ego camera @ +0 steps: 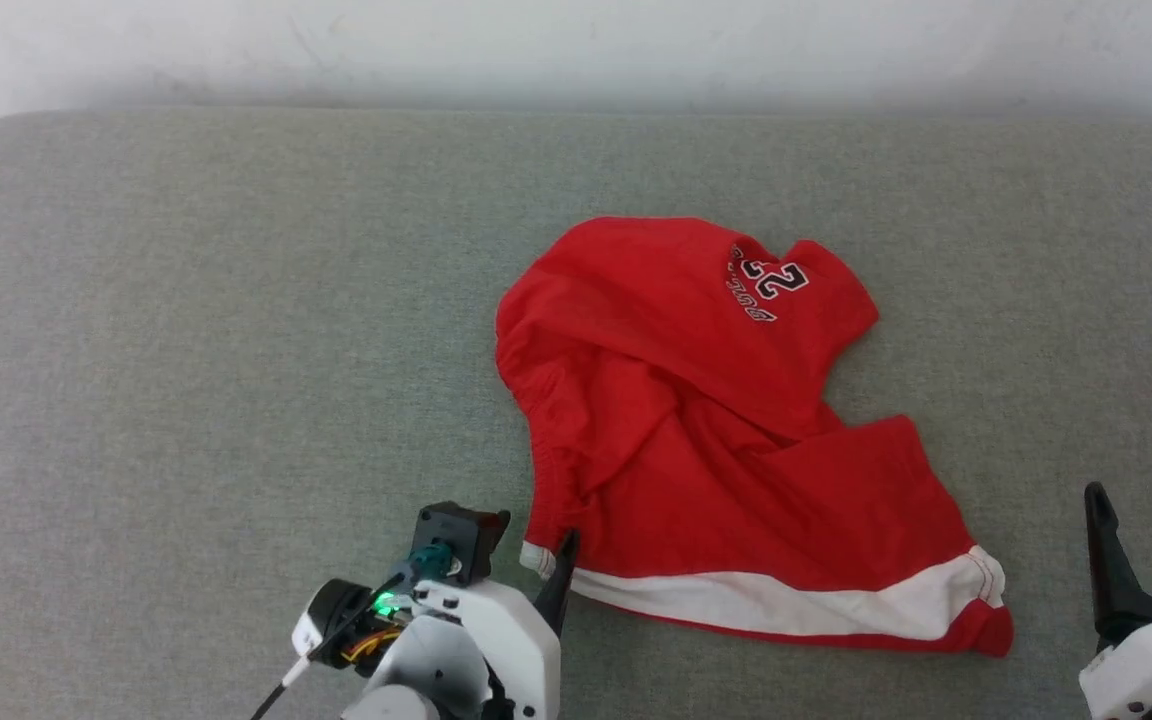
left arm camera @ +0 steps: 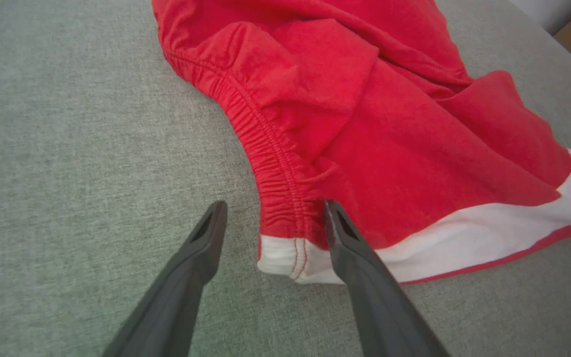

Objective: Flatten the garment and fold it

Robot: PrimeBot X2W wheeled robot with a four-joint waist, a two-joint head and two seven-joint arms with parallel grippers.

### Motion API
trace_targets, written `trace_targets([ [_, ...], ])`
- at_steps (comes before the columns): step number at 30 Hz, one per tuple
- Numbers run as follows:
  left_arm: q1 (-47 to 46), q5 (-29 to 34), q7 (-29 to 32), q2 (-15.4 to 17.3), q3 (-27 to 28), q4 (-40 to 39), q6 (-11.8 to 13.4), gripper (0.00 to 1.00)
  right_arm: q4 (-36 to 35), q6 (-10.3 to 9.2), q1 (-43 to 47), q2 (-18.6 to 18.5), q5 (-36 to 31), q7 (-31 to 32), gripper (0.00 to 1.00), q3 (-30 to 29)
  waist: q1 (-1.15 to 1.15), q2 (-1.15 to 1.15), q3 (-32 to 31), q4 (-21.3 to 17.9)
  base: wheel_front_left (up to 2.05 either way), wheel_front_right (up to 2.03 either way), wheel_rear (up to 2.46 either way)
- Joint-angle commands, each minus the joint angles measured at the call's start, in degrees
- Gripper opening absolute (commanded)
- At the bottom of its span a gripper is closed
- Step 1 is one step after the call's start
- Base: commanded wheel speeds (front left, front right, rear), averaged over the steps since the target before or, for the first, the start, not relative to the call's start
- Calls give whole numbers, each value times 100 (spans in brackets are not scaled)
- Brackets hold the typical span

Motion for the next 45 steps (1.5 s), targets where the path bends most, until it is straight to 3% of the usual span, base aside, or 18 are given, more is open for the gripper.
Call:
trace_targets([
  [1, -110, 8, 132, 7, -17, 79, 31, 100, 25, -5, -85, 20, 34, -34, 100, 10, -1, 0, 72, -63, 0, 0, 0],
  [7, -190, -93, 722, -13, 48, 280, 226, 100, 57, -5, -138, 20, 54, -45, 100, -15, -1, 0, 185, -84, 0, 0, 0],
  [13, -163, -147, 1722, -10, 6, 466, 499, 100, 117, -5, -218, 20, 77, -60, 100, 5, -1, 0, 261, -68, 0, 0, 0],
  [18, -177, -151, 2085, 18, -22, 423, 604, 100, 184, -5, -266, 20, 104, -82, 100, 34, -1, 0, 290, -52, 0, 0, 0],
  [19, -173, -157, 2117, 25, -25, 400, 611, 44, 195, -5, -274, 20, 107, -86, 100, 41, -1, 0, 297, -52, 0, 0, 0],
  [20, -170, -161, 2144, 33, -37, 374, 608, 6, 204, -5, -281, 20, 110, -89, 100, 45, -1, 0, 300, -51, 0, 0, 0],
  [21, -165, -179, 2171, 41, -55, 347, 580, 0, 214, -5, -287, 20, 111, -94, 100, 47, -1, 0, 300, -48, 0, 0, 0],
  [26, -99, -304, 2106, 48, -9, 151, 551, 0, 255, -5, -286, 20, 101, -92, 100, 55, -1, 0, 264, -30, 0, 0, 0],
  [33, 94, -473, 1531, -17, 299, -244, 739, 0, 278, -5, -209, 20, 50, -9, 100, 137, -1, 0, 134, -16, 0, 0, 0],
  [45, 306, -543, 1160, -32, 305, -552, 758, 0, 109, -5, 286, 20, -157, 1422, 100, 498, -1, 0, 184, 138, 0, 0, 0],
])
